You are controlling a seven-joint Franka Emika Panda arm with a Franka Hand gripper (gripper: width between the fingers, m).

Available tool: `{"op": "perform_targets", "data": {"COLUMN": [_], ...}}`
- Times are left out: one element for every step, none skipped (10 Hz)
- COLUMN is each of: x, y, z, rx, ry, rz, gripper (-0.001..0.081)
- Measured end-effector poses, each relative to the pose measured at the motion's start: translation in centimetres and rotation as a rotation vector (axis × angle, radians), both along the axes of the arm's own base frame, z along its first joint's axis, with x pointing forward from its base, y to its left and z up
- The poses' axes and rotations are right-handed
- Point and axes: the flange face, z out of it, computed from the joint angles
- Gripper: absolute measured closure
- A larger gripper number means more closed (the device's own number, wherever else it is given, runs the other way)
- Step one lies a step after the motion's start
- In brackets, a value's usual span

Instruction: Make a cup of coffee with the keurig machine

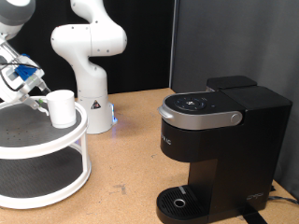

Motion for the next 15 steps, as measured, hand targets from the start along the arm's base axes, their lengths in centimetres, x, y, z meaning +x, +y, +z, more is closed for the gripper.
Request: {"op": "perform_targets", "data": {"x": [-0.06,-0.11,-0.14,-0.15,-0.16,-0.17,-0.18,-0.2,-0.2,-0.23,-0.3,-0.37,-0.42,-0.47,-0.58], "y": [0.23,0.37,0.43,0.47,0.5,0.53,0.56,0.58,0.58,0.55,0.44,0.3,0.13,-0.01,-0.14], "z": [-0.27,-0.43,-0.49,-0.53,-0.57,-0.62,-0.68,-0.72,-0.73,-0.73,-0.75,-0.79,-0.82,-0.82,-0.76], "rx": [0.001,0.003,0.005,0.005,0.005,0.005,0.004,0.004,0.004,0.001,-0.003,-0.01,-0.018,-0.024,-0.026], "ry": [-0.001,0.0,0.0,0.001,0.001,0.001,0.001,0.002,0.002,0.002,0.002,0.0,-0.003,-0.006,-0.009], "rz": [0.005,0.008,0.009,0.009,0.009,0.008,0.008,0.008,0.008,0.007,0.003,-0.007,-0.017,-0.025,-0.031], "gripper": [0.0007,0.0001,0.0001,0.0001,0.0001,0.0104,0.0104,0.0238,0.0238,0.0441,0.0602,0.0602,0.0737,0.0737,0.0737]}}
